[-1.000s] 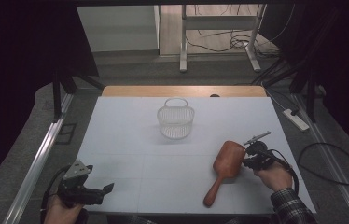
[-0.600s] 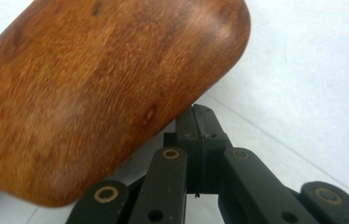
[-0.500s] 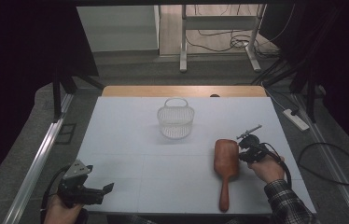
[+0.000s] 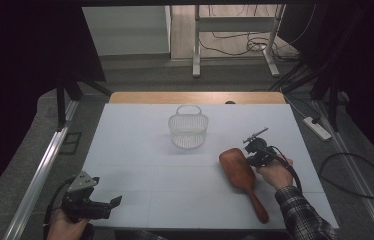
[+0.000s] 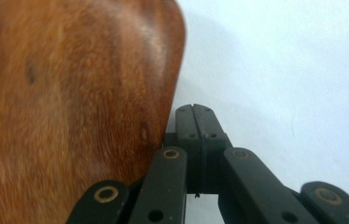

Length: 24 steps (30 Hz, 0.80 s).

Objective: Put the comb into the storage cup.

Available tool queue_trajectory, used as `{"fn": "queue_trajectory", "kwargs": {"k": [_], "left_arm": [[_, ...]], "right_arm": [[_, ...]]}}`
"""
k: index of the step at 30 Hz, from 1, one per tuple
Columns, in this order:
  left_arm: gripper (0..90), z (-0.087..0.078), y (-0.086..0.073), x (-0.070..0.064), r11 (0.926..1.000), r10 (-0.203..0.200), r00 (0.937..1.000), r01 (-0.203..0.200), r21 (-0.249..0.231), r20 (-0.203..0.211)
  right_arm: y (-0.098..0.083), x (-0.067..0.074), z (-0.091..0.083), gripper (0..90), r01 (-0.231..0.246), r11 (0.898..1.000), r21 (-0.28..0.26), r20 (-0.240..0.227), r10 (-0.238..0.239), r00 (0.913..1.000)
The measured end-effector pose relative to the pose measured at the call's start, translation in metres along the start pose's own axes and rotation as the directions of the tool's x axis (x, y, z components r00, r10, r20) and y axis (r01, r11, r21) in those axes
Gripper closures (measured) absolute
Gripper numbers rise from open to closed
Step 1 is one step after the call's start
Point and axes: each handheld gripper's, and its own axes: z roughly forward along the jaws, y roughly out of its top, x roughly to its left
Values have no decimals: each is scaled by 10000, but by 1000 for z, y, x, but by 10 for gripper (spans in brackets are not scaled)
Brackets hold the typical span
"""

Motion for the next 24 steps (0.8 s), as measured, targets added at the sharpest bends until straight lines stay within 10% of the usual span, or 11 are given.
{"fn": "queue_trajectory", "kwargs": {"k": [24], "left_arm": [[11, 0, 0, 0, 10000, 39, 10000, -39, -6, 5]], "right_arm": [[13, 11, 1, 880, 507, 9970, -578, 176, -498, 9986]]}}
